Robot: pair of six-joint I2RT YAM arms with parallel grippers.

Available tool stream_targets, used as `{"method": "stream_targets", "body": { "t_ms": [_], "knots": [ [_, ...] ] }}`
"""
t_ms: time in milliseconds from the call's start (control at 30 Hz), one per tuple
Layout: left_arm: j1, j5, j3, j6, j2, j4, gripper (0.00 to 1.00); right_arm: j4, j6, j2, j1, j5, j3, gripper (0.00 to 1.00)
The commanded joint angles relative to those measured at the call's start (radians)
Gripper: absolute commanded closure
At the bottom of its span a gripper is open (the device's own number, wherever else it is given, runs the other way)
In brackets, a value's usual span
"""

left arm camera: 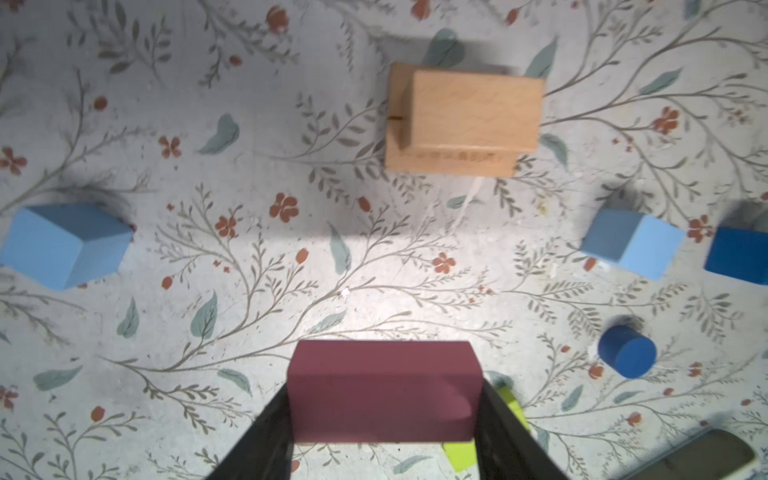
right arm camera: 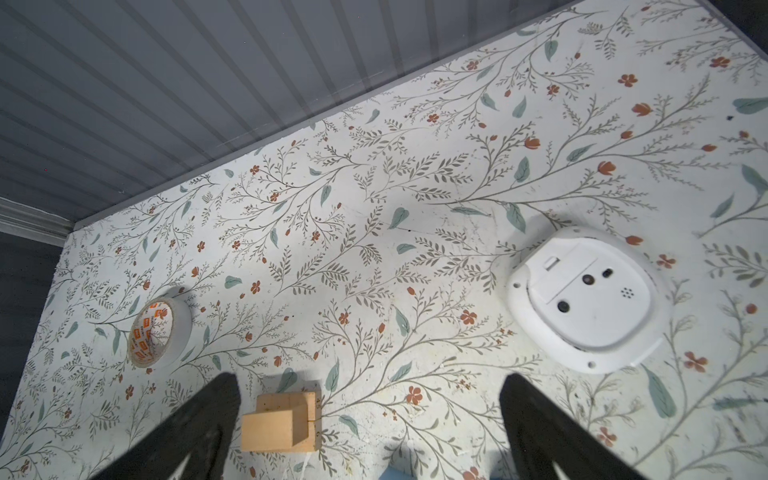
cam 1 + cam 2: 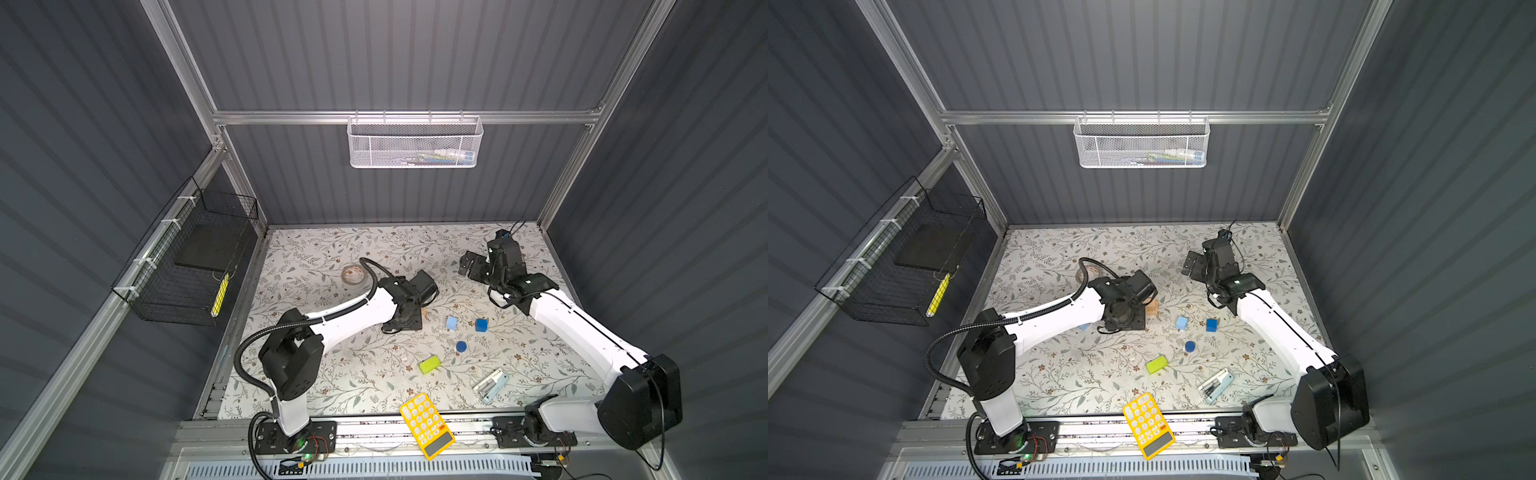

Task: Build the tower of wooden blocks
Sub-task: 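Carry the pink block with the left gripper above the notched block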

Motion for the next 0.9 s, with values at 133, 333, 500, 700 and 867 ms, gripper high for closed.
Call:
{"method": "stream_targets", "body": {
  "t_ms": [133, 333, 500, 700, 867],
  "knots": [
    [0.052, 0.013, 0.207, 0.177, 0.134, -0.120, 0.57, -0.011, -0.016, -0.074, -0.051, -0.011, -0.049, 0.01],
    [0.091, 0.051, 0.309, 0.227, 0.219, -0.120, 0.57, -0.031, -0.029, -0.151, -0.098, -0.003, -0.092, 0.01],
    [0.104, 0.085, 0.382, 0.242, 0.284, -0.120, 0.57, -0.041, -0.027, -0.184, -0.135, -0.007, -0.117, 0.01],
    [0.104, 0.092, 0.442, 0.228, 0.344, -0.149, 0.56, -0.041, -0.021, -0.190, -0.157, -0.030, -0.128, 0.01],
    [0.105, 0.079, 0.450, 0.195, 0.366, -0.135, 0.56, -0.040, -0.019, -0.187, -0.169, -0.039, -0.131, 0.01]
  ]
}}
